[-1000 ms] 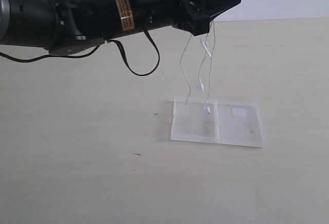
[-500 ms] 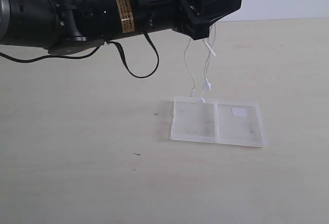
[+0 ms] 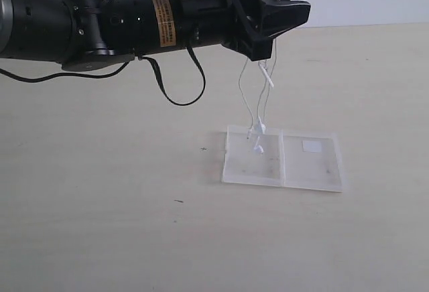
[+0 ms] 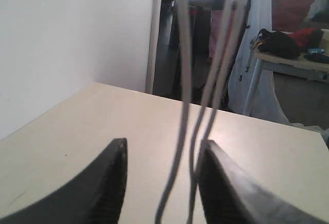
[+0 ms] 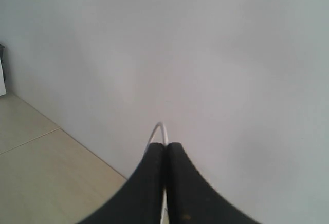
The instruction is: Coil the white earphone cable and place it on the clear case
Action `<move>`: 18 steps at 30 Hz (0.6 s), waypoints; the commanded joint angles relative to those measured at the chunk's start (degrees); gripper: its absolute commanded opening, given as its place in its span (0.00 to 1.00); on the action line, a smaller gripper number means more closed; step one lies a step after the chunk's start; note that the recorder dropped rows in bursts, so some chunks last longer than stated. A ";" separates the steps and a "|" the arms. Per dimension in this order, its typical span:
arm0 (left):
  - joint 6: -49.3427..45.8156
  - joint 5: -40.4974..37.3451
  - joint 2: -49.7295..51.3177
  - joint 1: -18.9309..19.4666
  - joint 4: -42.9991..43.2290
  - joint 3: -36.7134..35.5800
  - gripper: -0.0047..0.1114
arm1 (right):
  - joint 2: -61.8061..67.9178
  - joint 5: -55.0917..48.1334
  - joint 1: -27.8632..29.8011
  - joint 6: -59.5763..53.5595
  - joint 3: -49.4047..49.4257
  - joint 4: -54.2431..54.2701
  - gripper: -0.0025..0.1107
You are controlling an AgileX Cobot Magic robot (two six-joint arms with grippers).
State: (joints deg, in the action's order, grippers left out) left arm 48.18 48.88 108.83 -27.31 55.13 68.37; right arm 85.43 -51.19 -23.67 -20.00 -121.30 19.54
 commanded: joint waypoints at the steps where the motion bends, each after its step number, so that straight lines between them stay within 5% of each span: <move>1: 0.21 -0.36 -0.04 -0.24 -0.32 0.40 0.30 | -0.01 0.37 0.02 -0.26 -0.42 0.07 0.02; 10: 0.21 -0.36 -0.04 -0.24 -0.32 0.40 0.05 | -0.01 0.32 0.02 -0.26 -0.42 0.07 0.02; 18: 0.52 -0.36 -0.04 -0.24 0.27 0.40 0.04 | -0.01 0.32 0.02 -0.26 -0.42 0.07 0.02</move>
State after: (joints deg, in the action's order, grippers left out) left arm 48.18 48.65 108.83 -27.31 55.24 68.37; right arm 85.43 -51.19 -23.67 -20.00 -121.30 19.54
